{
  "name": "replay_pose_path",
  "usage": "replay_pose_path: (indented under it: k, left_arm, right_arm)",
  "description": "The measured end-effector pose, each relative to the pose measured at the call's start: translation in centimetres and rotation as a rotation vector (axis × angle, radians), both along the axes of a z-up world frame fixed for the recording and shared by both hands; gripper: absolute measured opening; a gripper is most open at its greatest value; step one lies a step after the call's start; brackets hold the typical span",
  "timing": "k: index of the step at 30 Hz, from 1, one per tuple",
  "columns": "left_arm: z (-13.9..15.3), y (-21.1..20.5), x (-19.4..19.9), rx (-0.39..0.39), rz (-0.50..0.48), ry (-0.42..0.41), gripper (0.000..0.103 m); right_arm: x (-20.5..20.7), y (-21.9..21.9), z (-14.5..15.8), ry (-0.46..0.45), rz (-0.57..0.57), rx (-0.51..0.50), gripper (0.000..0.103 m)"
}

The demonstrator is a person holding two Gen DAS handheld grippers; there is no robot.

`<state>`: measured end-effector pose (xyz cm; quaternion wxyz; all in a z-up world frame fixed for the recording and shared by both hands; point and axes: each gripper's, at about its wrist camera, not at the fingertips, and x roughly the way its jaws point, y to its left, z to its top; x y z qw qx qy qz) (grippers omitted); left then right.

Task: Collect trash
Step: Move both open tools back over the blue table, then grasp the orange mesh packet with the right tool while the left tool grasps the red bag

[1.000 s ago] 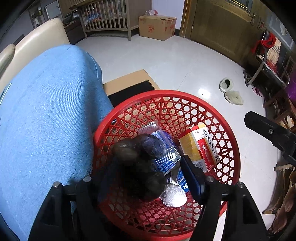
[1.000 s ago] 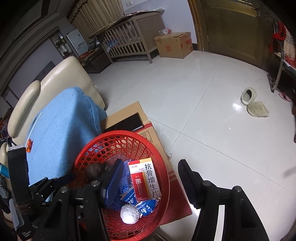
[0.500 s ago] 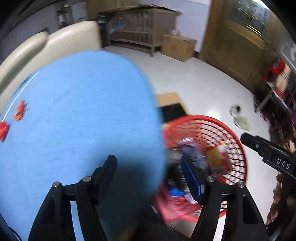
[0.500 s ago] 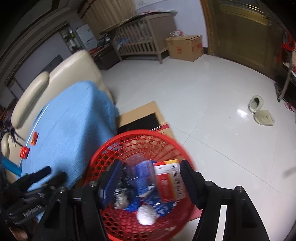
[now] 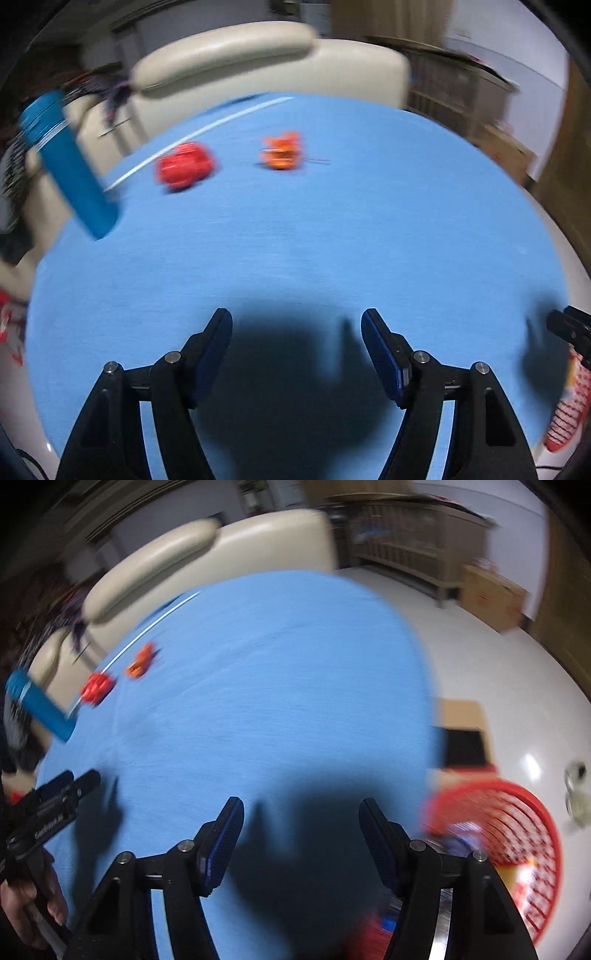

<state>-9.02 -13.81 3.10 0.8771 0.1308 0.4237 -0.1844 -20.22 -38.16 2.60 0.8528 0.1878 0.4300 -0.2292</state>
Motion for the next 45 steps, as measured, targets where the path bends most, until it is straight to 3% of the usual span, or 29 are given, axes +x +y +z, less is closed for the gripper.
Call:
replay_pose_path:
  k: [6, 9, 11, 16, 23, 27, 28, 30, 31, 32, 38, 45]
  left_arm:
    - [-1.6, 6.1, 4.0, -0.035, 0.149, -0.025, 0.073]
    - [-2.8, 7.8, 5.1, -0.046, 0.197, -0.007, 0.073]
    - [-2.9, 8.8, 5.3, -0.095, 0.224, 0.017, 0.077]
    - [-3.1, 8.1, 5.4, -0.066, 0.233, 0.02, 0.086]
    - [-3.1, 8.8, 5.3, -0.08, 0.255, 0.023, 0.086]
    - [-2.9, 9.6, 5.4, -0.131, 0.261, 0.025, 0.086]
    - [-2.9, 9.8, 5.4, -0.142, 0.261, 0.026, 0.086]
    - [-2.7, 9.9, 5.4, -0.151, 0.263, 0.024, 0.086]
    - [-2.6, 9.9, 5.5, -0.149, 0.268, 0.02, 0.086]
    - [-2.4, 9.8, 5.7, -0.15, 0.269, 0.018, 0.086]
    - [0.4, 7.7, 9.4, -0.163, 0.202, -0.054, 0.086]
    - [1.6, 3.8, 17.7, -0.147, 0.158, -0.089, 0.087]
  right_arm:
    - [9.0, 4.4, -1.0, 0.014, 0.136, -0.04, 0.068]
    - [13.9, 5.8, -1.5, 0.019, 0.178, -0.074, 0.068]
    - [17.1, 6.4, -1.8, 0.019, 0.193, -0.082, 0.068]
    - [24.4, 6.6, -1.9, -0.005, 0.184, -0.076, 0.068]
    - [32.7, 6.7, -1.1, -0.03, 0.17, -0.074, 0.068]
    - [36.5, 7.4, -2.4, 0.022, 0.194, -0.071, 0.068]
    - [36.7, 7.4, -2.7, 0.037, 0.203, -0.069, 0.068]
    - [37.3, 8.0, -2.8, 0.047, 0.236, -0.113, 0.047]
    - [37.4, 8.3, -2.7, 0.049, 0.265, -0.107, 0.029]
    - [37.3, 8.4, -2.6, 0.051, 0.286, -0.092, 0.026]
    - [32.7, 8.4, -2.3, 0.015, 0.334, -0.076, 0.026]
    - [22.2, 7.3, -1.5, -0.036, 0.306, -0.003, 0.026]
